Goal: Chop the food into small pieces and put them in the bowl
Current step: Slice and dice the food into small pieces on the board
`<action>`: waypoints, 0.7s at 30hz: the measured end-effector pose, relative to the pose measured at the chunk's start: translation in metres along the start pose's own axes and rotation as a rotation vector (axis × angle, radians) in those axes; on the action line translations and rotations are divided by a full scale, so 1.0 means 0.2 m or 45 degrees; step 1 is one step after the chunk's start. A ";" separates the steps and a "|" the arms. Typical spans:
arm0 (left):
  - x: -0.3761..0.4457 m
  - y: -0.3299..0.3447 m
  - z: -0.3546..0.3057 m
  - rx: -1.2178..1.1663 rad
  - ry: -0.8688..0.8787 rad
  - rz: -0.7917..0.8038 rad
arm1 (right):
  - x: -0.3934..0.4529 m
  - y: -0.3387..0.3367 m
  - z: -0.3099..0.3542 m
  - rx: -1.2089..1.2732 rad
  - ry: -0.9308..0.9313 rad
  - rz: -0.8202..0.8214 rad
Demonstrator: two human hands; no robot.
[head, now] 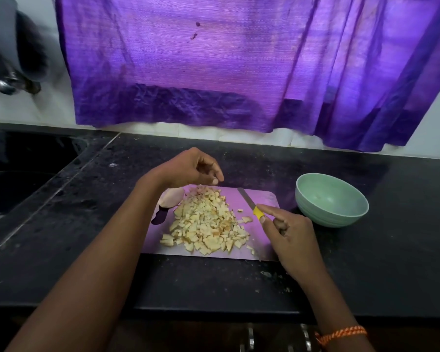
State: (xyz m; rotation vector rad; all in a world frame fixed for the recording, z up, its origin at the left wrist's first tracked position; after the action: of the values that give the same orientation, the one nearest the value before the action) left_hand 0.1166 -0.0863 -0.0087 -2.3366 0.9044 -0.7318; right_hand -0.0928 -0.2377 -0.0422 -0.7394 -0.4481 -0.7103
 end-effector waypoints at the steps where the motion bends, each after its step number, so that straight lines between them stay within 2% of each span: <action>1: 0.00 -0.01 0.01 0.031 -0.007 -0.015 | 0.00 0.00 0.00 -0.006 0.002 -0.001; 5: 0.01 -0.07 0.11 0.312 -0.100 -0.083 | 0.00 -0.01 0.00 -0.014 -0.011 -0.008; 10: -0.04 -0.19 0.27 0.578 -0.339 -0.146 | -0.01 0.00 0.01 -0.035 -0.009 -0.001; 15: -0.10 -0.23 0.39 0.607 -0.532 -0.034 | -0.01 -0.01 0.03 -0.063 -0.022 0.010; 21: -0.10 -0.19 0.37 0.625 -0.520 0.022 | -0.01 -0.01 0.05 -0.075 -0.022 0.018</action>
State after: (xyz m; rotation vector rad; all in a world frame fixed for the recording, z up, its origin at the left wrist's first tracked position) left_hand 0.1673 -0.0275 -0.0429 -1.9315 0.4941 -0.3872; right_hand -0.0964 -0.2303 -0.0368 -0.8036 -0.4387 -0.7069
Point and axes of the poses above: each hand's wrist, its own x-axis towards the middle knuckle, its own y-axis out of the palm, z = x × y, the point moved 10 cm from there along x, towards the middle knuckle, and after that the axes turned 11 degrees about -z, right-handed, at the moved point
